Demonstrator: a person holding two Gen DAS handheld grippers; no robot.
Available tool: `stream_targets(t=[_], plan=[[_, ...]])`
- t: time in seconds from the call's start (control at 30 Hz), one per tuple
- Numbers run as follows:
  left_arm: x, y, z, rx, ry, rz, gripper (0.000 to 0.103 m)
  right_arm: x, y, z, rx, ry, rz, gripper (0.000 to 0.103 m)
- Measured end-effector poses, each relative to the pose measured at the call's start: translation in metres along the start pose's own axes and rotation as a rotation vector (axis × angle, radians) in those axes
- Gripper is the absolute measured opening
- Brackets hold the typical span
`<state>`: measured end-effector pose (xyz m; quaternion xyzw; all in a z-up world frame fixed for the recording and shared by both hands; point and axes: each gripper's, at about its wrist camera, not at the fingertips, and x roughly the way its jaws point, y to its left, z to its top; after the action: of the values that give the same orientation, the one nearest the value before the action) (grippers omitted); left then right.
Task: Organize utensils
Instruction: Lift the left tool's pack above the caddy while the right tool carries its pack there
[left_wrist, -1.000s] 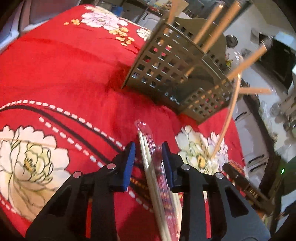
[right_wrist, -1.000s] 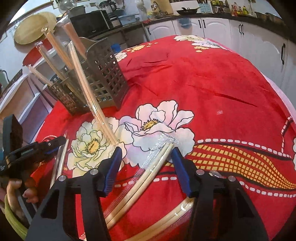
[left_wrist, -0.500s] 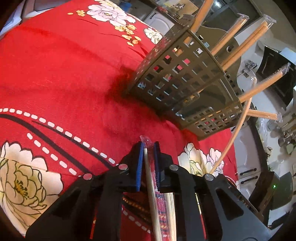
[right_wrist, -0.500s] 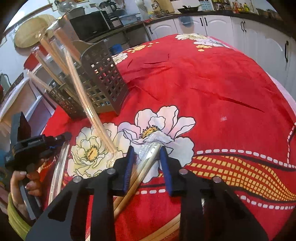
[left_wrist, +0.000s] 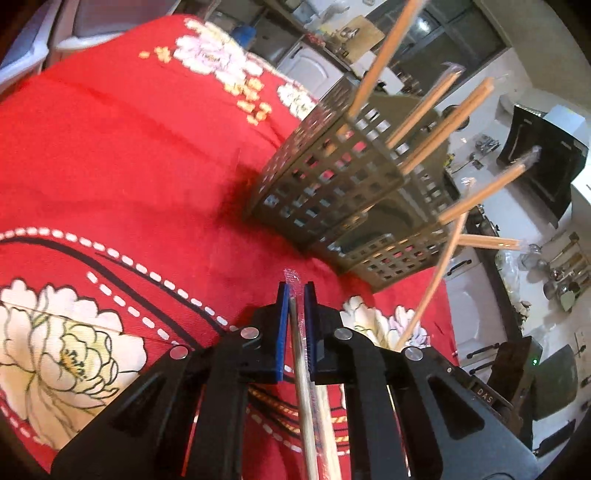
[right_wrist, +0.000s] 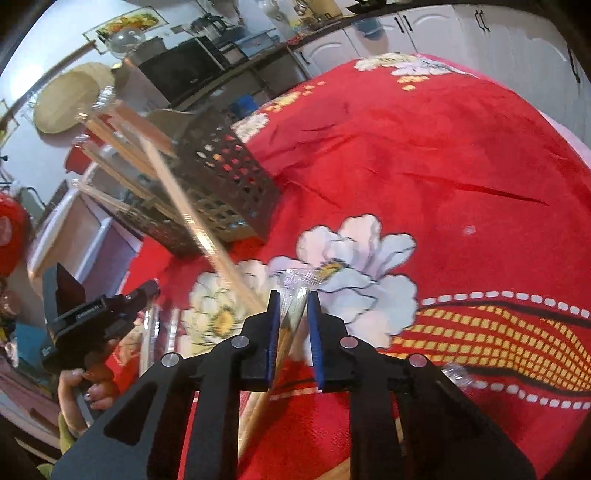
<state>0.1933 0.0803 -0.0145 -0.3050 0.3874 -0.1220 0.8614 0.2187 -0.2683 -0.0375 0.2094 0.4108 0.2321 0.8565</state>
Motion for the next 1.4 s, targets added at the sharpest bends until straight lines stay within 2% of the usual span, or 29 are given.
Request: stream_targets(t=[0.53, 0.87, 1.2, 1.4], plan=[[-0.064, -0.048, 0.009, 0.106, -0.153, -0.064, 0.003, -0.049, 0.088, 0.005, -0.197, -0.118, 0.094, 0.01], [-0.096, -0.07, 0.017, 0.173, -0.246, -0.073, 0.003, -0.071, 0.132, 0.008, -0.331, -0.2, 0.106, 0.007], [-0.124, -0.098, 0.037, 0.235, -0.339, -0.095, 0.003, -0.086, 0.175, 0.024, -0.446, -0.302, 0.12, 0.007], [-0.133, -0.114, 0.048, 0.262, -0.374, -0.107, 0.003, -0.09, 0.187, 0.041, -0.46, -0.355, 0.137, 0.007]])
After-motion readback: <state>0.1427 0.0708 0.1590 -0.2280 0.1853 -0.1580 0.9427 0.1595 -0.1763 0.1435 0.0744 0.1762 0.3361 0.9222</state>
